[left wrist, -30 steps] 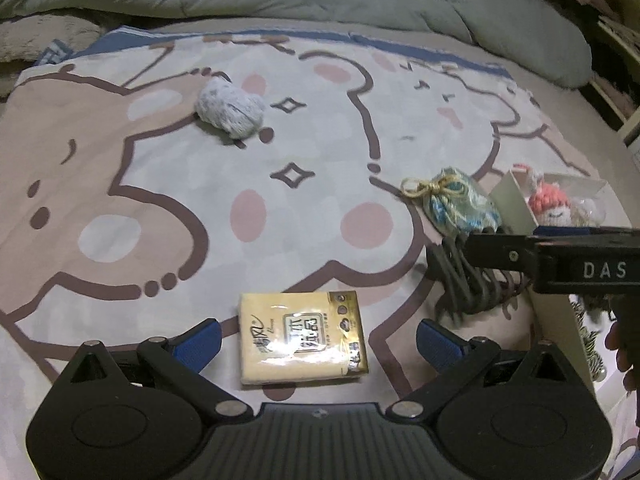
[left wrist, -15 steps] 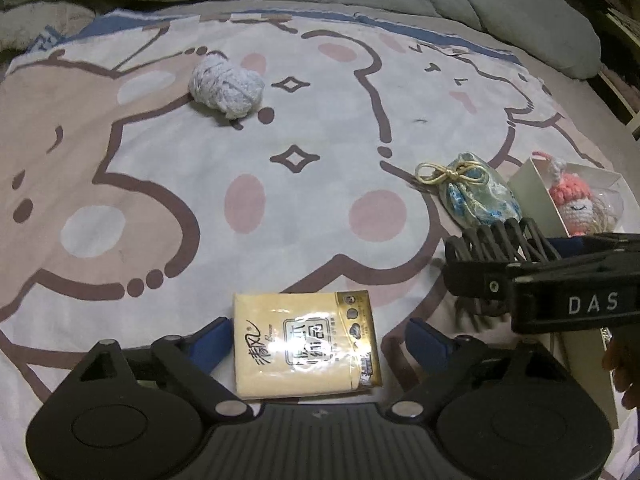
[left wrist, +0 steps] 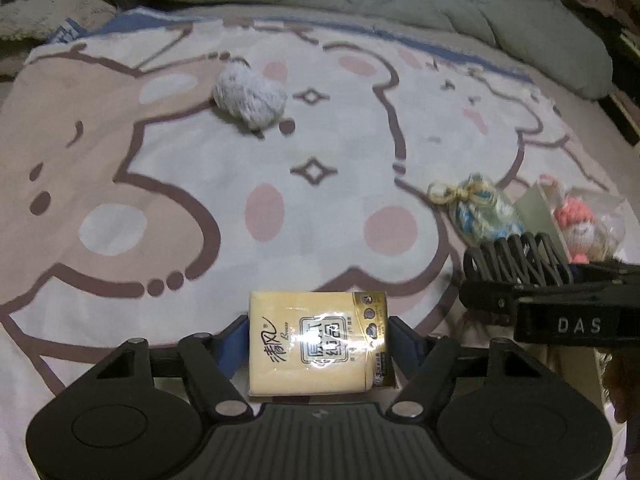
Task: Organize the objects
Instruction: 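Grasp the black claw clip with the right tool while the left tool grasps the yellow tissue pack, then carry the claw clip and tissue pack over the white box with both tools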
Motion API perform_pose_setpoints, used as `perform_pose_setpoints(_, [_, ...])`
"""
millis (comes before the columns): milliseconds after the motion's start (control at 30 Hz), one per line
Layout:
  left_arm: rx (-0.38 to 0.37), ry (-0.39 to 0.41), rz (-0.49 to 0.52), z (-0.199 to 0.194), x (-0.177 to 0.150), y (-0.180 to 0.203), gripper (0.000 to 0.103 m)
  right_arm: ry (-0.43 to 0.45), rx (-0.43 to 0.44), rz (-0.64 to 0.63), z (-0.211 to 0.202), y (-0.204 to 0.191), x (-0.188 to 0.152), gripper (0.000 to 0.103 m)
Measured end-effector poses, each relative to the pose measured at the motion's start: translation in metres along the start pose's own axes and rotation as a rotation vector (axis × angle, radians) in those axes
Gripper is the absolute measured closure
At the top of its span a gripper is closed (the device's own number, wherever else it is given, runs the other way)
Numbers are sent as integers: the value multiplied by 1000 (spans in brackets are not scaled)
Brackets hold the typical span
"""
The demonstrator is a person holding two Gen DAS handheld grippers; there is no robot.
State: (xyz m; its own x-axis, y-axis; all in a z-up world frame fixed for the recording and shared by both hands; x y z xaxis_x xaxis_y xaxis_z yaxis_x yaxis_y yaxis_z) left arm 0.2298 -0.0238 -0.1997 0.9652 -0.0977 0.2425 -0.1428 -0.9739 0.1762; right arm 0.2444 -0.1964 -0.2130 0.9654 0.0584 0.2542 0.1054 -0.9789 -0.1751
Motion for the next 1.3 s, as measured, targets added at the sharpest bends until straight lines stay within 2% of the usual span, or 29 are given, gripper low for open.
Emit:
perform_pose_setpoints(533, [-19,171,-37,-59,11,7,31,165,25,-20,-67,-2,2,17])
perform_pose_setpoints(1033, [-32,255,-8,-95,6,19,31,292,22,-13,-116,5,-4,17])
perform_pose_setpoints(1300, [-51,304,-8,-112,6,31,31,321,21,-24,-140,14,-11,17])
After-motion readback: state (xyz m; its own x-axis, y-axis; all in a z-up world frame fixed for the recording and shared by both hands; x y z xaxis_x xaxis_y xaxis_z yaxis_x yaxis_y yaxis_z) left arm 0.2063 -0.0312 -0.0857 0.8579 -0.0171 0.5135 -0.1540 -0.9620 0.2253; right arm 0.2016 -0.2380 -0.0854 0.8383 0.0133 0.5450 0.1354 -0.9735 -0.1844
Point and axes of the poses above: each gripper's, at about its wrist camera, not at the fingertips, and z roughly the way its jaws point, y to its right, x to its top, the point moved 8 cm from there along z, roughly the way its jaws point, and after that the axes turned 11 degrees about -y, right-handed, at the moved point
